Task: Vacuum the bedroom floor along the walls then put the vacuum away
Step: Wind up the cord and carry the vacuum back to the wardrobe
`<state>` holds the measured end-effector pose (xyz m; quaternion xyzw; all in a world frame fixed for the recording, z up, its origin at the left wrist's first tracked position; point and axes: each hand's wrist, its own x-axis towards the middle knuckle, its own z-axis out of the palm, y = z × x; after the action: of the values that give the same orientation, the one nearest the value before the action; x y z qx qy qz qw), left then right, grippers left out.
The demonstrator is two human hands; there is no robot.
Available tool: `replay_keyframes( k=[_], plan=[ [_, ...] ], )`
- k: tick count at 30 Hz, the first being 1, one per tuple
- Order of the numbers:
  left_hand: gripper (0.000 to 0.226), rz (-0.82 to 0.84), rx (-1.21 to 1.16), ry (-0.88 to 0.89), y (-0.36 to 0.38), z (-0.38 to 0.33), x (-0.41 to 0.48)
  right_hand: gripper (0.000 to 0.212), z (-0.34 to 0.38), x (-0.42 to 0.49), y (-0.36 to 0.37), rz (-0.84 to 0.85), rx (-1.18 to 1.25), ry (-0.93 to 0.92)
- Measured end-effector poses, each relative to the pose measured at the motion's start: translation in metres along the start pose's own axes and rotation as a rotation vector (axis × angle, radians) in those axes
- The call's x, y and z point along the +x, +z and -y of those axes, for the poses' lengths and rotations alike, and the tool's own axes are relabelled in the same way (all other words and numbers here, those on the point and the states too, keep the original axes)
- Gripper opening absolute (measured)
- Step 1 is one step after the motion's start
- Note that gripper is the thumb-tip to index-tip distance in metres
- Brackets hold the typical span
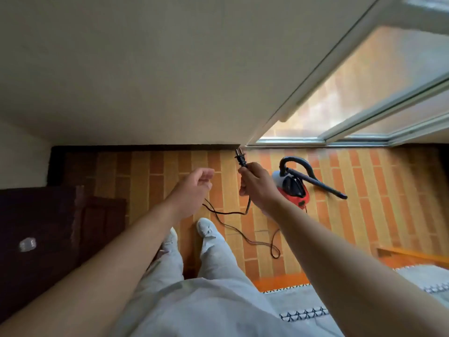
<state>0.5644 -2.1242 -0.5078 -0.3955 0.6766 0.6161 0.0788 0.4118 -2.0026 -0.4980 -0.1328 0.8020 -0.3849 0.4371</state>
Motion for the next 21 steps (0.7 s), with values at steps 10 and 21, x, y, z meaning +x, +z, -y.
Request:
replay_keyframes(
  k=[10, 21],
  plan=[
    [0.032, 0.221, 0.274, -0.088, 0.064, -0.026, 0.047, 0.019, -0.128, -0.044, -0.063, -0.377, 0.291, 0.348],
    [0.035, 0.444, 0.546, -0.110, 0.163, -0.007, 0.132, 0.026, -0.260, 0.004, -0.079, -0.536, 0.409, 0.594]
  ],
)
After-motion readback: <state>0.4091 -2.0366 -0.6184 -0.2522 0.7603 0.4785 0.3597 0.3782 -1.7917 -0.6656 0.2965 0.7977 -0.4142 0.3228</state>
